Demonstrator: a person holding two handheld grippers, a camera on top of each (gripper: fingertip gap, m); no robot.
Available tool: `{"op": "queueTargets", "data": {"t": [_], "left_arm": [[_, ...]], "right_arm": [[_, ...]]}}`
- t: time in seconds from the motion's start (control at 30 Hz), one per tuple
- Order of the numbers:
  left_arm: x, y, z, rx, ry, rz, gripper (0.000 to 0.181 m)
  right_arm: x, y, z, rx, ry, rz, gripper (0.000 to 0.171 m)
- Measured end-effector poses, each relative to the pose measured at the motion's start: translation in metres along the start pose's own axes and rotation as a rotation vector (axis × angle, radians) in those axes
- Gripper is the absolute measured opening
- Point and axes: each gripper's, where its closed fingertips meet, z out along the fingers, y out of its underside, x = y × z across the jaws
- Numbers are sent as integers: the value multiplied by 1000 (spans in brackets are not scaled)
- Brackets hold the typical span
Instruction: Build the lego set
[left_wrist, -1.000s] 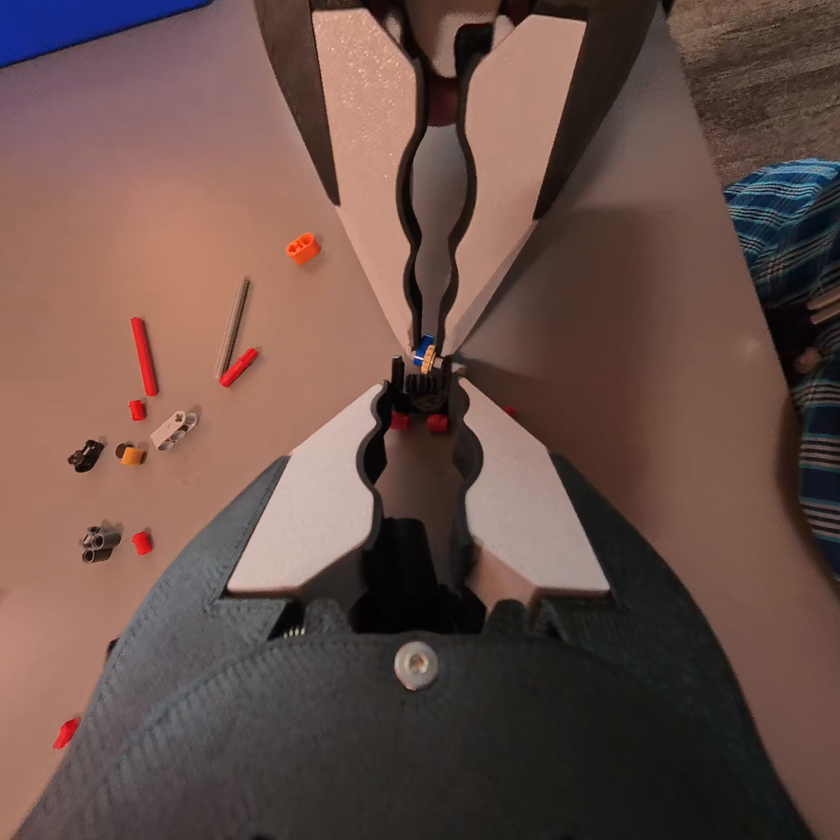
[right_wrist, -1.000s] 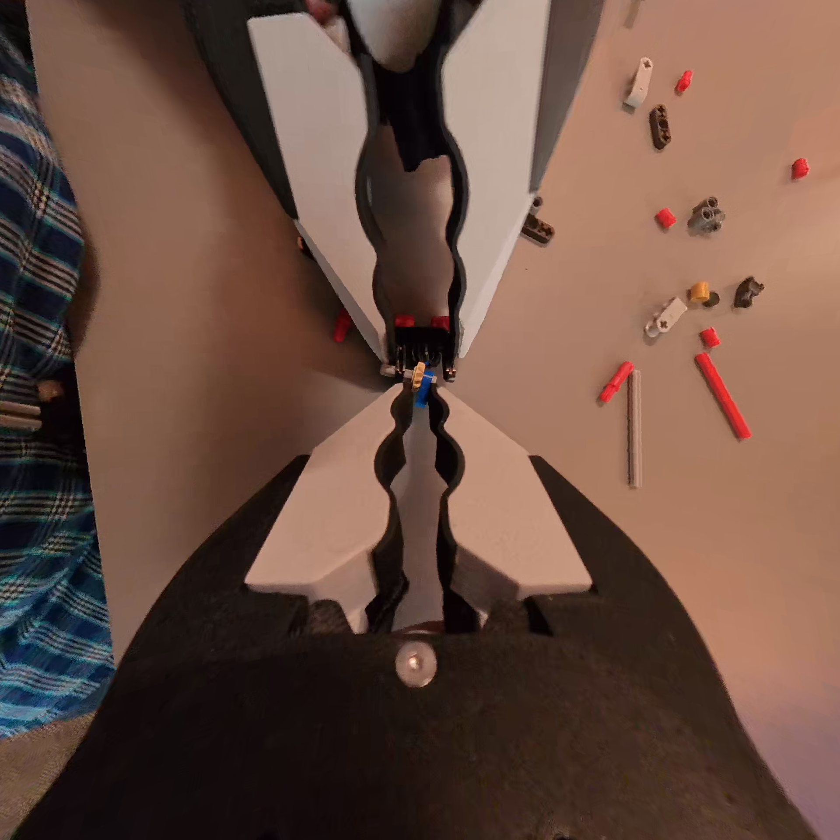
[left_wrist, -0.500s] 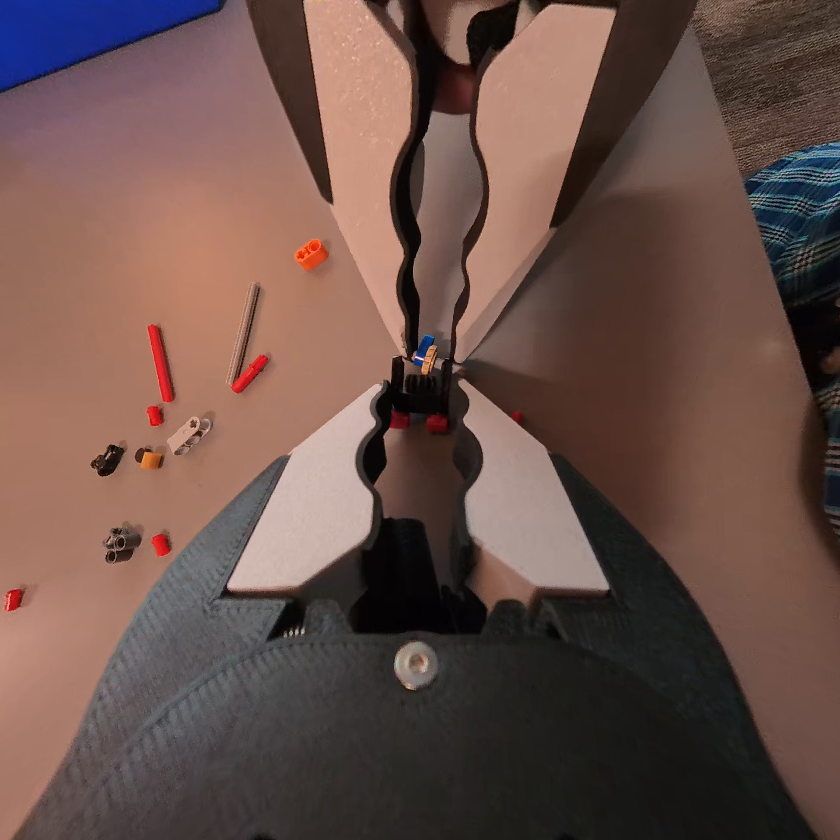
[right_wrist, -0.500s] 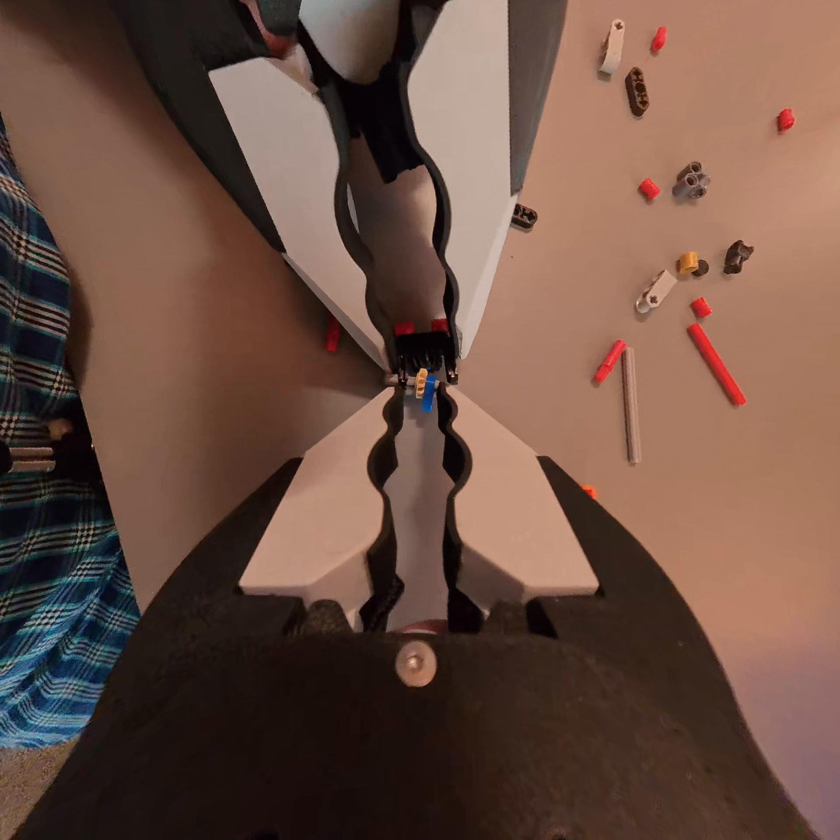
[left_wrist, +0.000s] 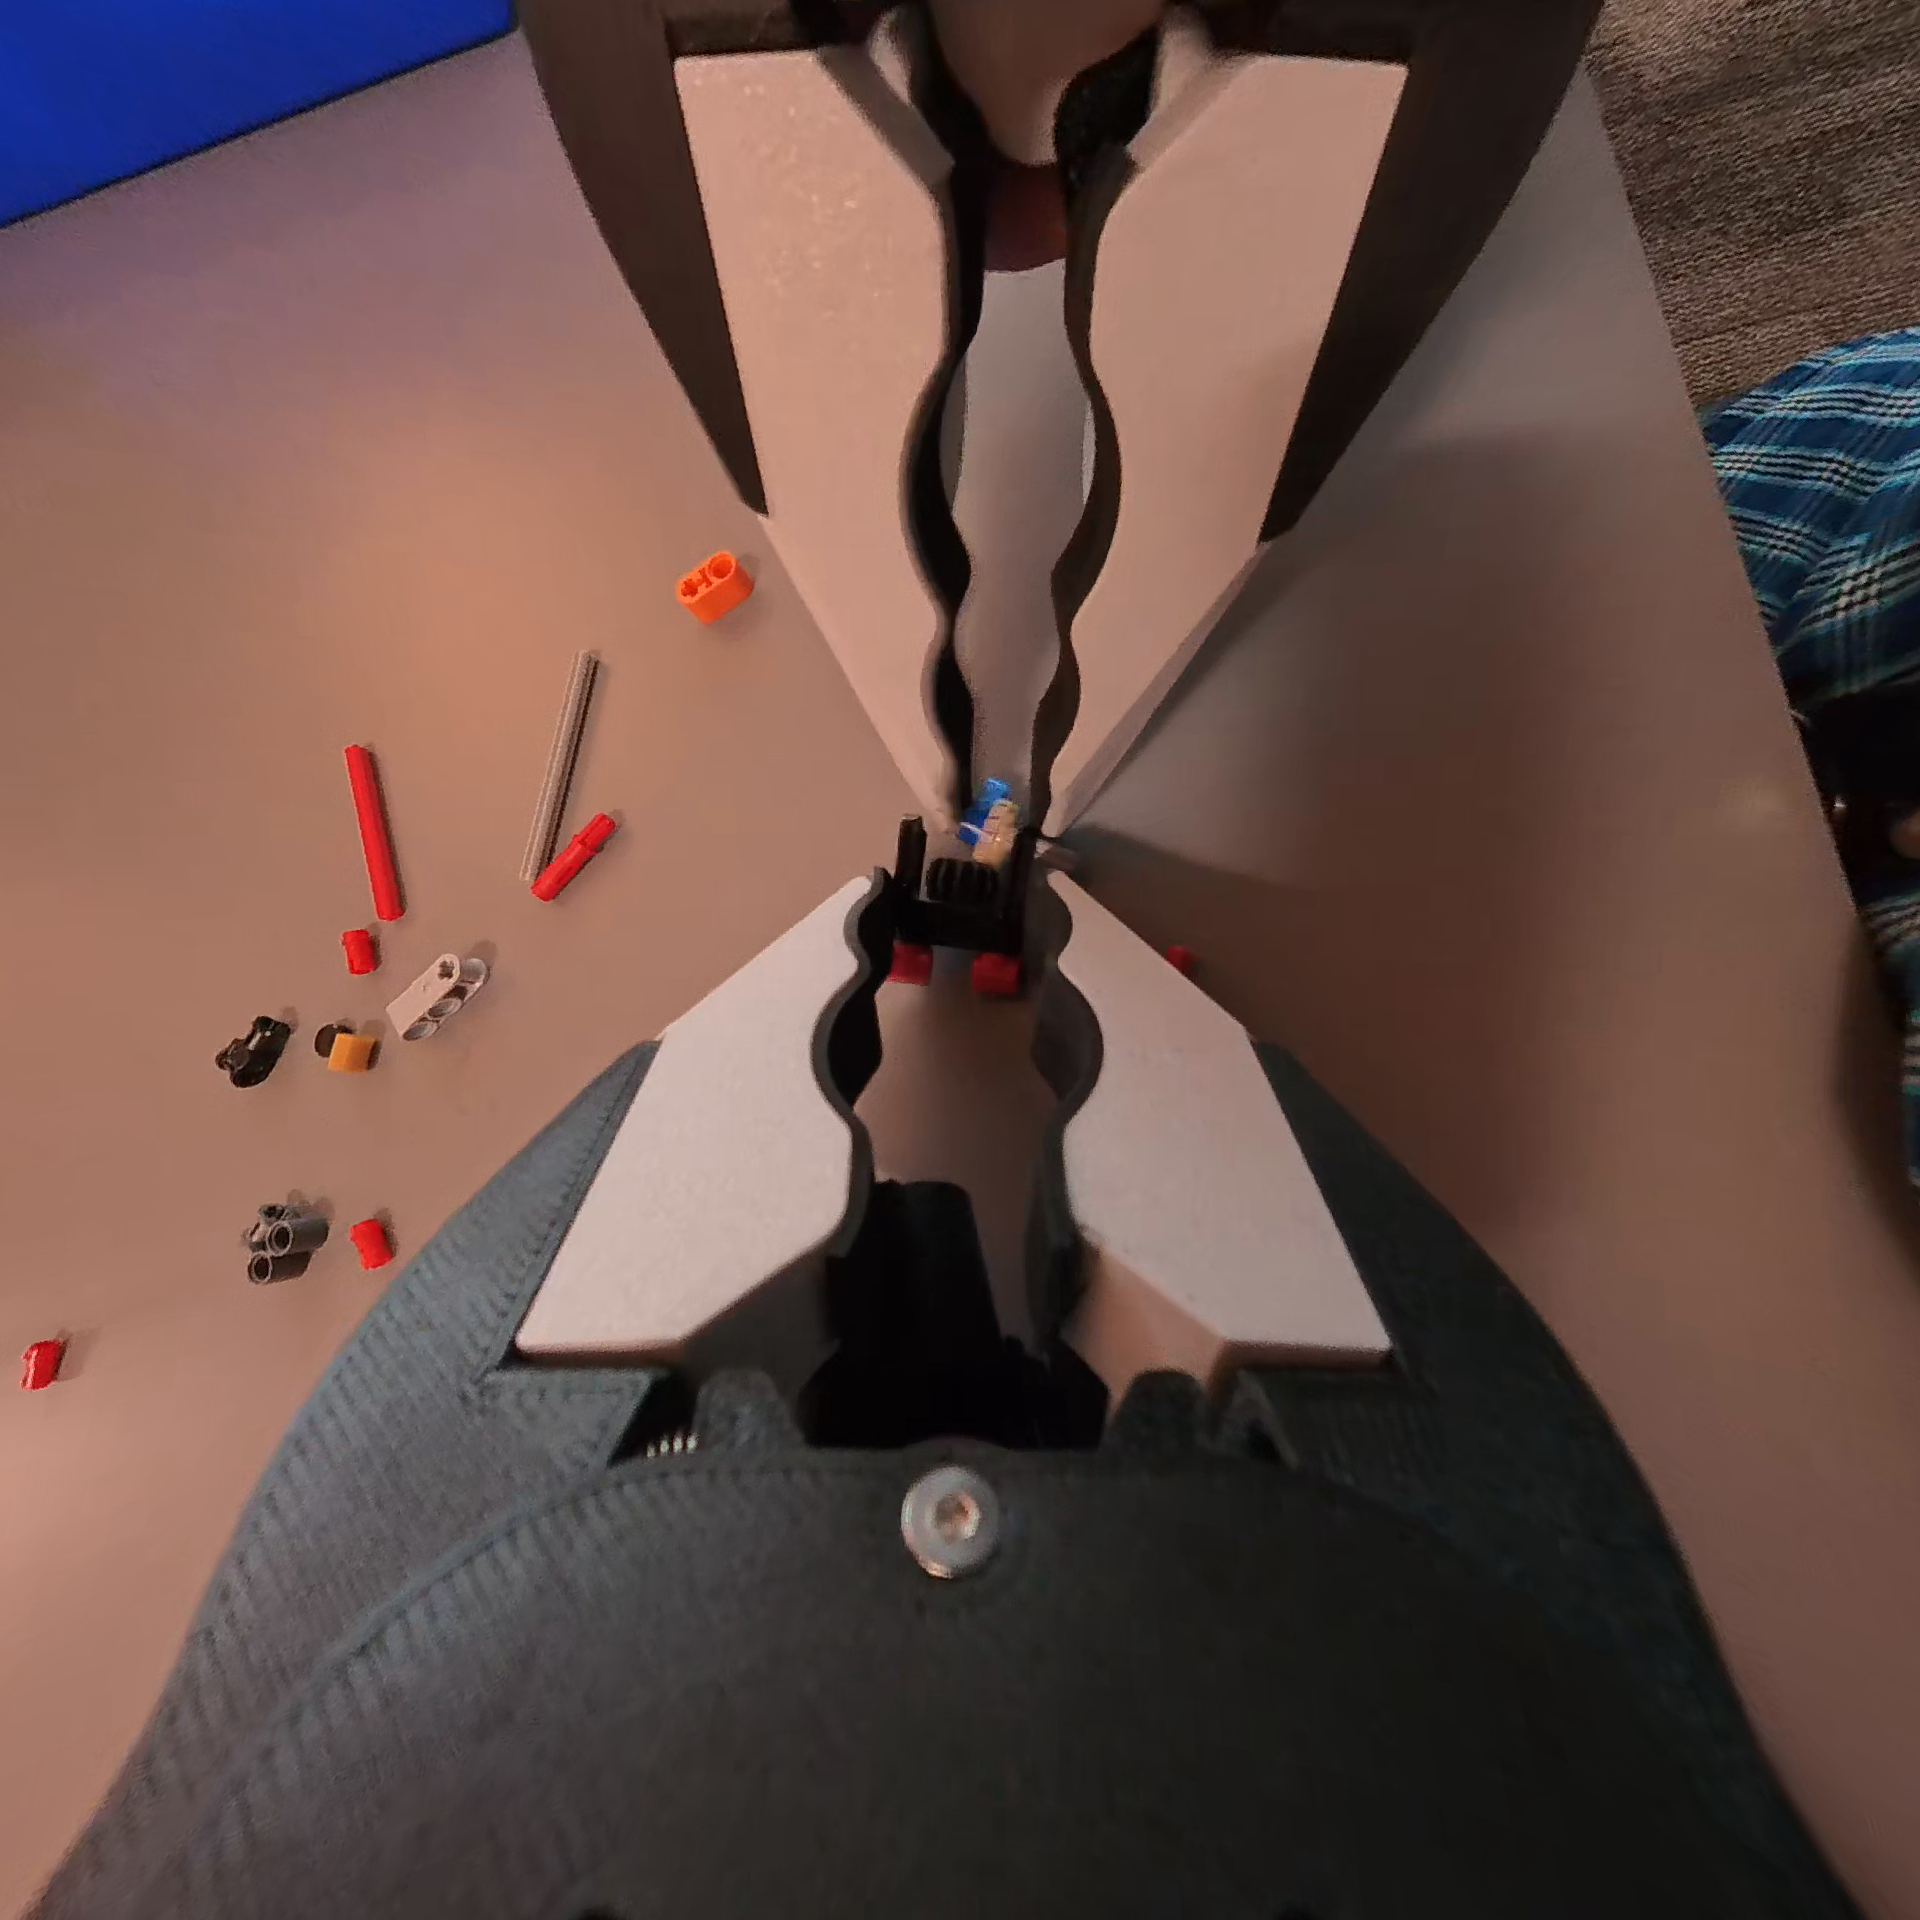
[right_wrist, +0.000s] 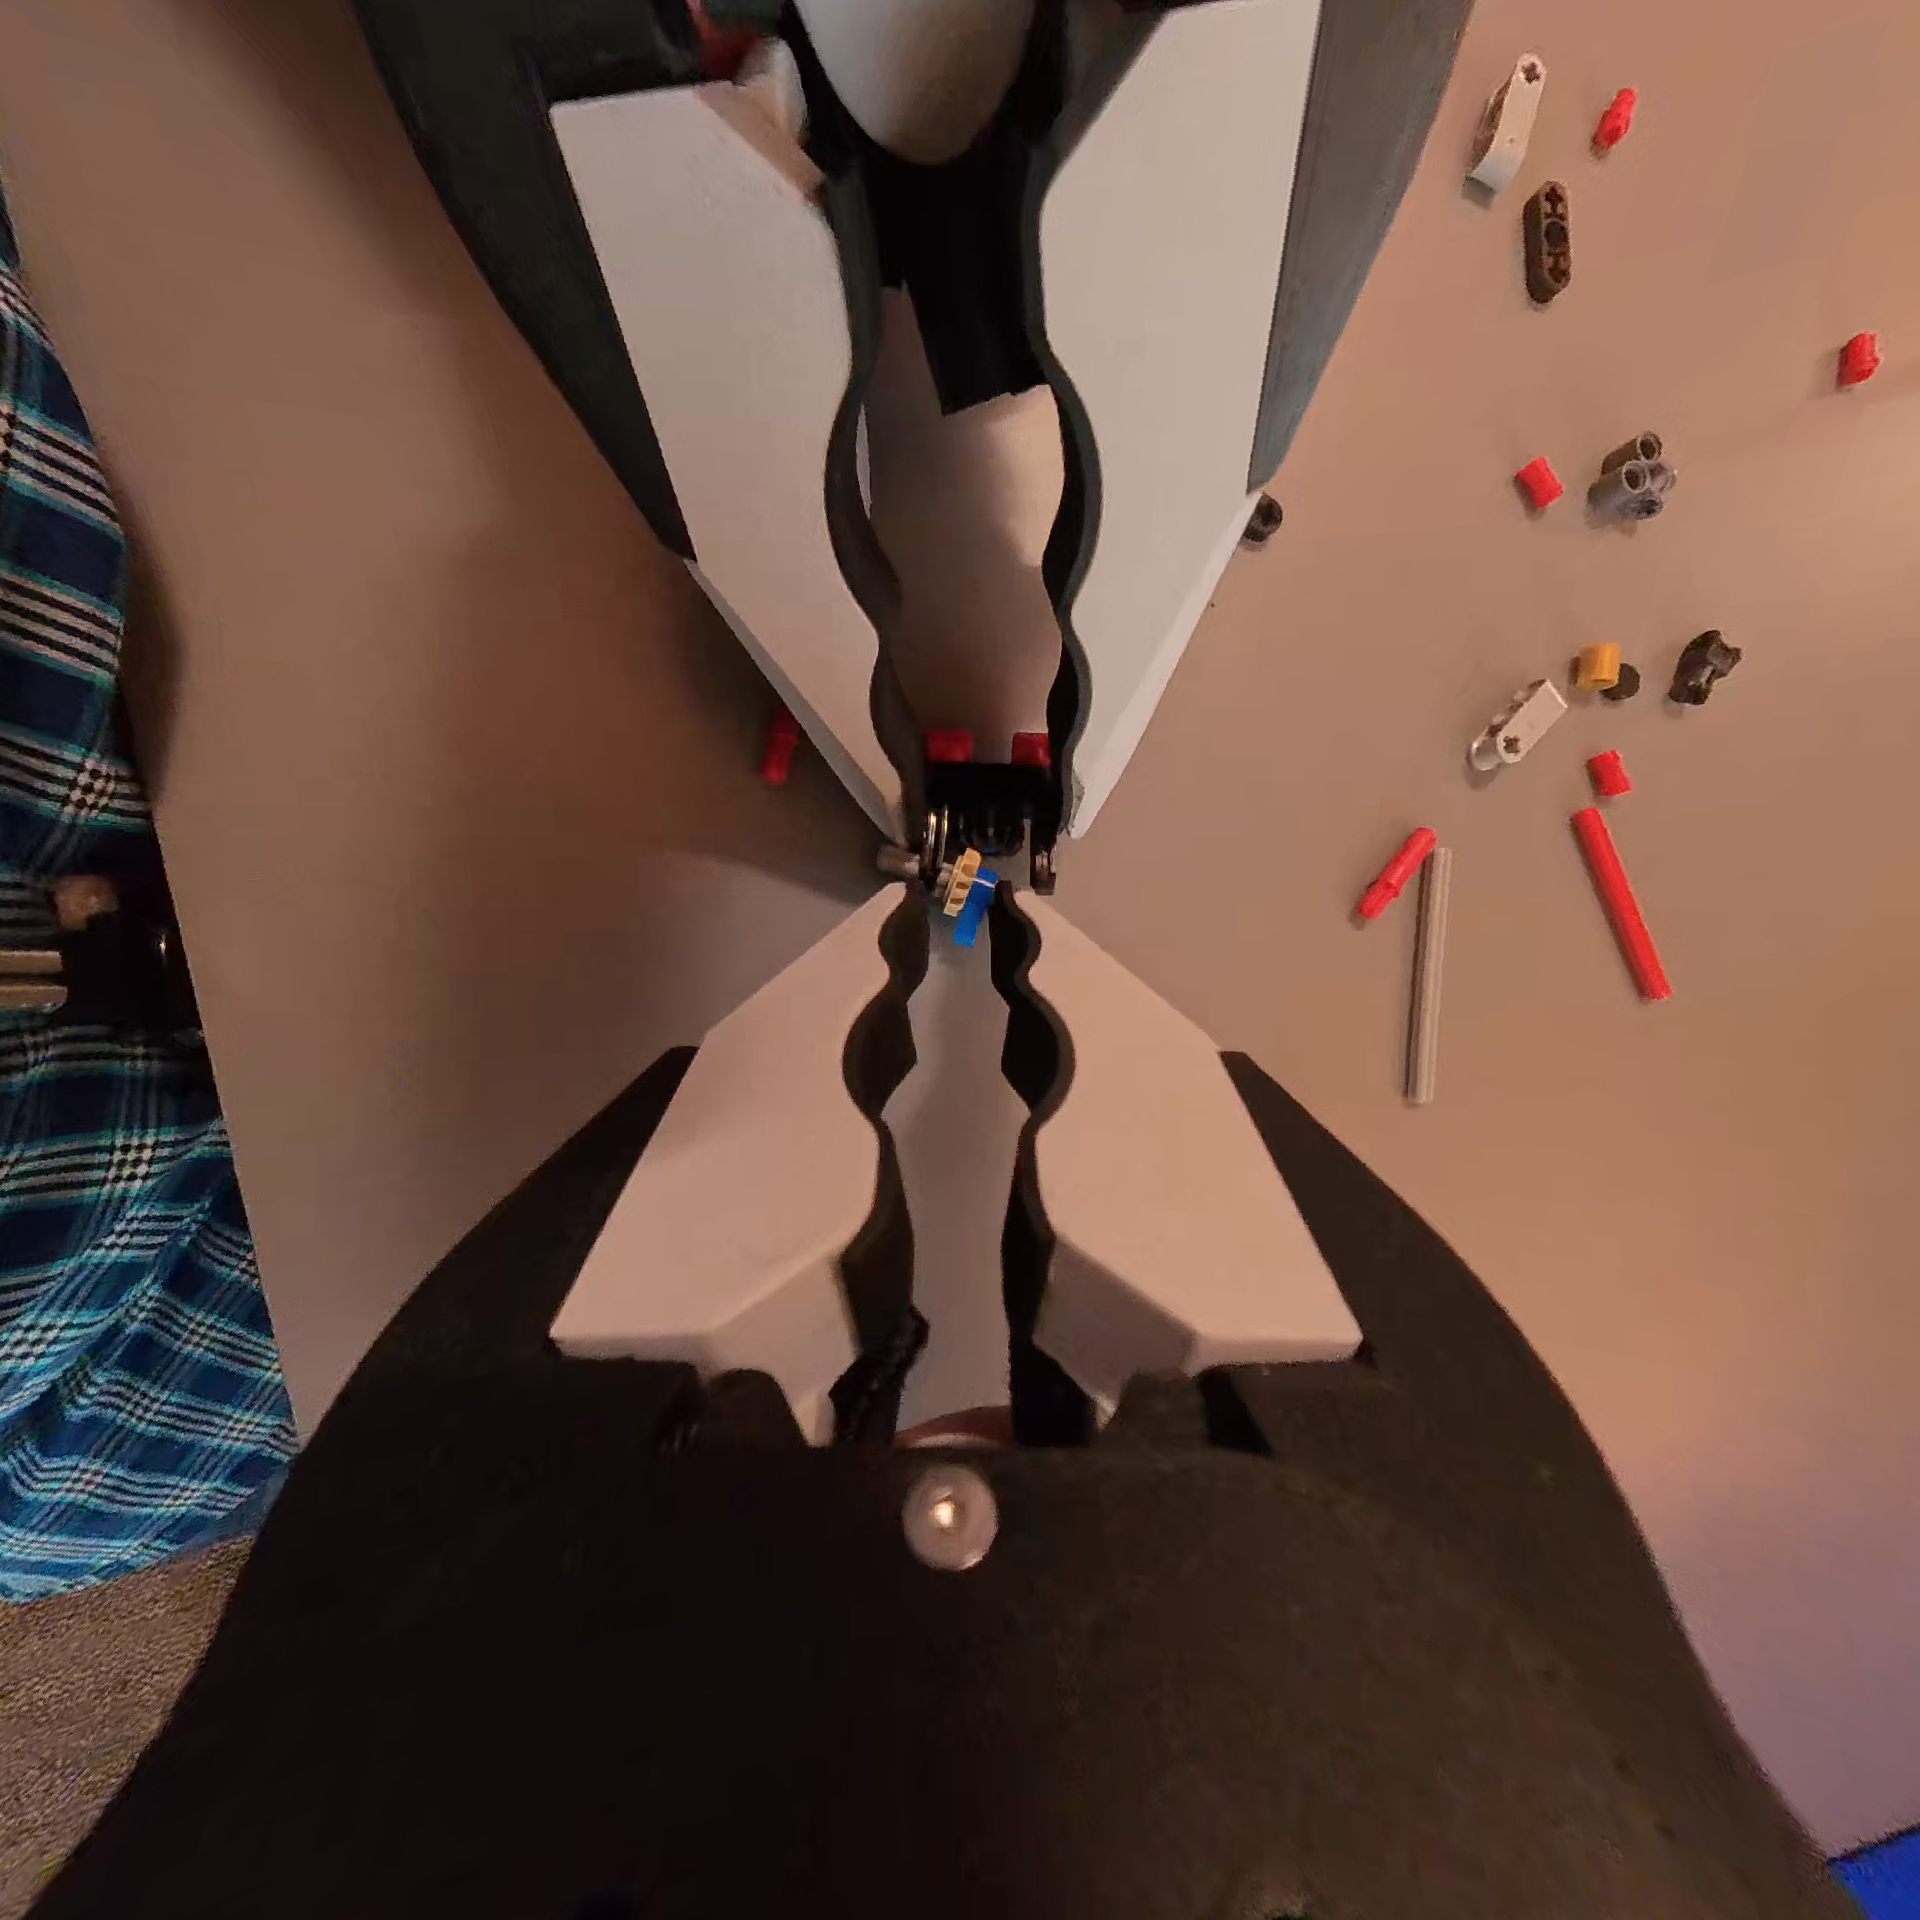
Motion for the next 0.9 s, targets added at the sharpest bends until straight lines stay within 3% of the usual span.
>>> {"op": "queueTargets", "data": {"t": [0.3, 0.43, 0.63, 0.9], "left_arm": [[0, 1, -1, 8, 1, -29, 24], [0, 0, 1, 13, 20, -44, 24], [0, 0, 2, 11, 78, -81, 24], [-1, 2, -5, 11, 124, -123, 30]], "right_arm": [[1, 1, 0, 32, -19, 72, 7], [4, 3, -6, 52, -18, 112, 20], [5, 4, -7, 85, -4, 149, 10], [4, 13, -21, 160, 26, 253, 25]]}}
